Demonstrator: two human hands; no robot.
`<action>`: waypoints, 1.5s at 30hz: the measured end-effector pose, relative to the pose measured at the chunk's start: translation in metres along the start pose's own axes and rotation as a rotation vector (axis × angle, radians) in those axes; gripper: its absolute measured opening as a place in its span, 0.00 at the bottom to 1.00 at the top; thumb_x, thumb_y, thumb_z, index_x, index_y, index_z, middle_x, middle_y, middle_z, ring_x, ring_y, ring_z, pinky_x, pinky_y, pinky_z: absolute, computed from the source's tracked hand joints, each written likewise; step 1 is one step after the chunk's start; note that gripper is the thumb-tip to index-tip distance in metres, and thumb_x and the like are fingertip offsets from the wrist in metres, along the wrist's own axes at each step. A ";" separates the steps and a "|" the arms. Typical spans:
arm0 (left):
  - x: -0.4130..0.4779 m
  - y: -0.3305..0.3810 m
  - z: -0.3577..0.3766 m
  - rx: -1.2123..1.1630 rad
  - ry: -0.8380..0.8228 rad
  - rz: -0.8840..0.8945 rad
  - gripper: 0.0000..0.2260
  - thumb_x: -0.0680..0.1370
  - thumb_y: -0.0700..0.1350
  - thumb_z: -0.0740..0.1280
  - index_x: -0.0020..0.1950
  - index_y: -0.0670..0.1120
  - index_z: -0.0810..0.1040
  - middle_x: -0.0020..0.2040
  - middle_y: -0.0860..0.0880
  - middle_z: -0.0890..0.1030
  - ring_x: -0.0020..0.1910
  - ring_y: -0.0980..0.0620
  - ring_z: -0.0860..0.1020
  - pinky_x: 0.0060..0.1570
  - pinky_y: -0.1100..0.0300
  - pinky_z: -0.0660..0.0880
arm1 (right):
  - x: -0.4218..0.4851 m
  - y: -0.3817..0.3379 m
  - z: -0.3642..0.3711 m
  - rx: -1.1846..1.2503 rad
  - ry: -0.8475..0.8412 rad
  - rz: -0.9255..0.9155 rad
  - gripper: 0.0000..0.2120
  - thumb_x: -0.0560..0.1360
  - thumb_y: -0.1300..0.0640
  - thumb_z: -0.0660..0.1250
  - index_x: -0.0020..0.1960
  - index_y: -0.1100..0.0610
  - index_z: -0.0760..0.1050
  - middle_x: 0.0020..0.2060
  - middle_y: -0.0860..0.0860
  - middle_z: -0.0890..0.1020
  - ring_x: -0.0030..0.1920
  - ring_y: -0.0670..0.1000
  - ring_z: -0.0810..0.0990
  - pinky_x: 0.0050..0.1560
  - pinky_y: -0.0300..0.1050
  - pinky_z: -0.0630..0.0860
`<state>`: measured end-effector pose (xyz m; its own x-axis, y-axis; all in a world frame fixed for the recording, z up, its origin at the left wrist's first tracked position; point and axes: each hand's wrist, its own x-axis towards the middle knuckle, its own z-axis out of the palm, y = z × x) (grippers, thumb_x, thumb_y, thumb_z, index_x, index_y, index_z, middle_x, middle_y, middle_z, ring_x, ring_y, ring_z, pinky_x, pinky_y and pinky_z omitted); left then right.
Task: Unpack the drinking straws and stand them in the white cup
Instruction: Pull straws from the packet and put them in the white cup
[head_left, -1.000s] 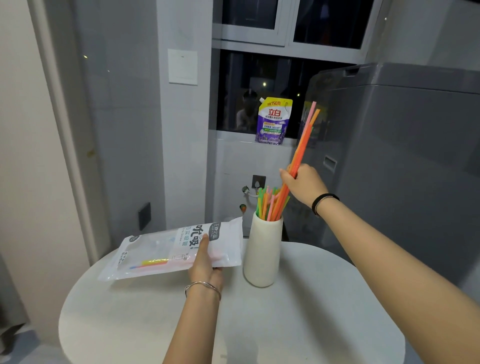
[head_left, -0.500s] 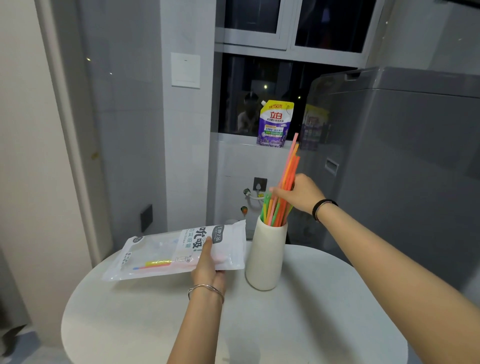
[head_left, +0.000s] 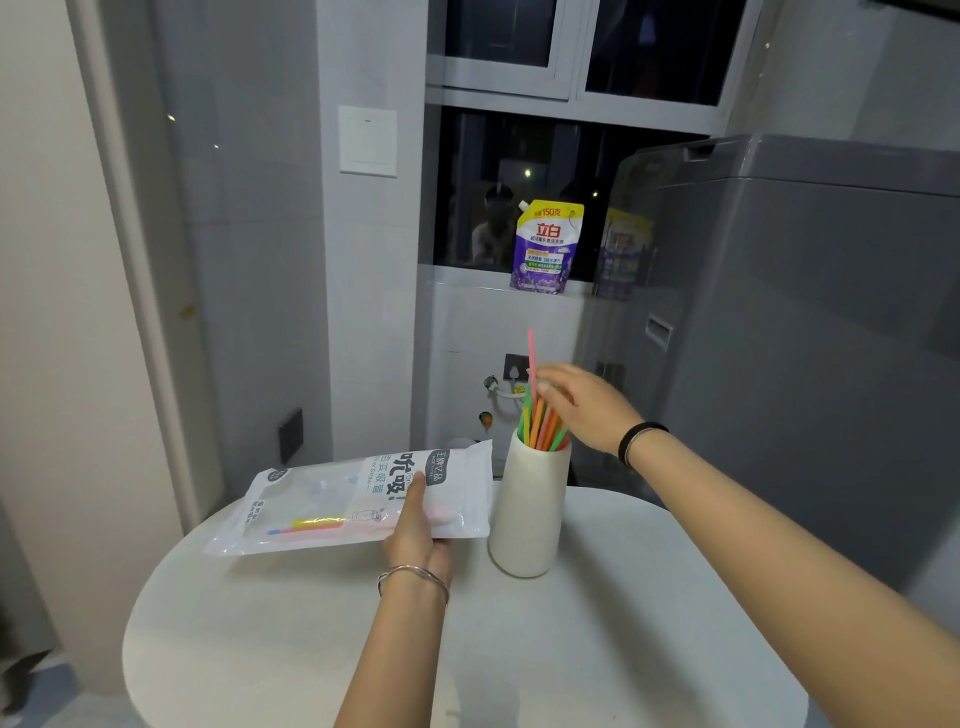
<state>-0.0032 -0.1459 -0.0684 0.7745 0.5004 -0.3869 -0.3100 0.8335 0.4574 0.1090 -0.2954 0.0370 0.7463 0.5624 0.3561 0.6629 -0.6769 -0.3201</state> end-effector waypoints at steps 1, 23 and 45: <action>0.000 0.000 0.000 -0.001 0.000 -0.002 0.21 0.78 0.40 0.67 0.71 0.44 0.71 0.68 0.45 0.77 0.56 0.49 0.77 0.52 0.51 0.76 | -0.003 0.001 0.003 -0.045 -0.003 0.000 0.20 0.81 0.49 0.53 0.71 0.53 0.66 0.69 0.52 0.72 0.66 0.52 0.72 0.64 0.48 0.70; -0.011 0.007 0.000 -0.038 -0.007 0.018 0.20 0.78 0.40 0.67 0.70 0.43 0.72 0.66 0.46 0.77 0.51 0.50 0.79 0.49 0.53 0.77 | -0.047 -0.035 0.035 0.674 0.787 0.191 0.13 0.77 0.56 0.63 0.62 0.53 0.72 0.65 0.52 0.73 0.64 0.47 0.72 0.67 0.47 0.69; -0.016 0.011 -0.008 0.847 -0.183 0.673 0.17 0.70 0.43 0.76 0.57 0.42 0.80 0.52 0.48 0.85 0.51 0.52 0.83 0.41 0.74 0.76 | -0.107 -0.091 0.151 1.950 0.097 1.014 0.10 0.78 0.58 0.60 0.42 0.61 0.76 0.29 0.55 0.82 0.36 0.53 0.80 0.33 0.42 0.79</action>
<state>-0.0234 -0.1430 -0.0637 0.6810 0.6915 0.2408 -0.2749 -0.0633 0.9594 -0.0216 -0.2225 -0.1042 0.8178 0.3681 -0.4424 -0.5739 0.5775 -0.5806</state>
